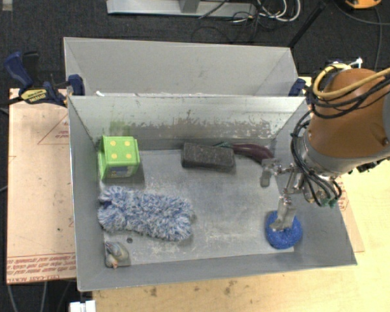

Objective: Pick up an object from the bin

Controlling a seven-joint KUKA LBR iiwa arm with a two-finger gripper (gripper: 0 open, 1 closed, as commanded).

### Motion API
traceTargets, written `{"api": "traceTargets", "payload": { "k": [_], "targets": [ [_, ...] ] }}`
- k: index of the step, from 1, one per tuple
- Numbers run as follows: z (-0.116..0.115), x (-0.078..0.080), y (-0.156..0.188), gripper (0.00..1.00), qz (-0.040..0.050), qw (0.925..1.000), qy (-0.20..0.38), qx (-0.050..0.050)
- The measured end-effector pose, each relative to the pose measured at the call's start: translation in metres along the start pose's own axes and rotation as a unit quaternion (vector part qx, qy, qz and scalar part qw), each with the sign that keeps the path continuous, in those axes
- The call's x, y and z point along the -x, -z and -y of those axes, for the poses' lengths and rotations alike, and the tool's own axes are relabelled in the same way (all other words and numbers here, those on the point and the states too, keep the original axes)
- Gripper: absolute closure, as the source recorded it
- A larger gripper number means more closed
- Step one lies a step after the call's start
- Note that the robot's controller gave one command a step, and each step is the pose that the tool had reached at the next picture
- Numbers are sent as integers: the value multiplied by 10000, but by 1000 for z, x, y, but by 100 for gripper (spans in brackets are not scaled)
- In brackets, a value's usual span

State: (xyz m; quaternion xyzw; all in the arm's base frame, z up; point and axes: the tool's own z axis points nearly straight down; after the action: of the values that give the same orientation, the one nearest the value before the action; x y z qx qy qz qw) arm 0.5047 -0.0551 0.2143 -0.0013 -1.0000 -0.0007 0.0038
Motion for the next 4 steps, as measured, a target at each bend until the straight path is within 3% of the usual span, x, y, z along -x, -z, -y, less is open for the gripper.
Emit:
{"api": "traceTargets", "payload": {
  "k": [2,3,4],
  "targets": [
    [3,1,-4,0,65,9997,220,-6],
    [39,-13,-62,0,69,9969,781,-11],
    [37,18,-115,100,46,9931,1176,-6]
  ]
}}
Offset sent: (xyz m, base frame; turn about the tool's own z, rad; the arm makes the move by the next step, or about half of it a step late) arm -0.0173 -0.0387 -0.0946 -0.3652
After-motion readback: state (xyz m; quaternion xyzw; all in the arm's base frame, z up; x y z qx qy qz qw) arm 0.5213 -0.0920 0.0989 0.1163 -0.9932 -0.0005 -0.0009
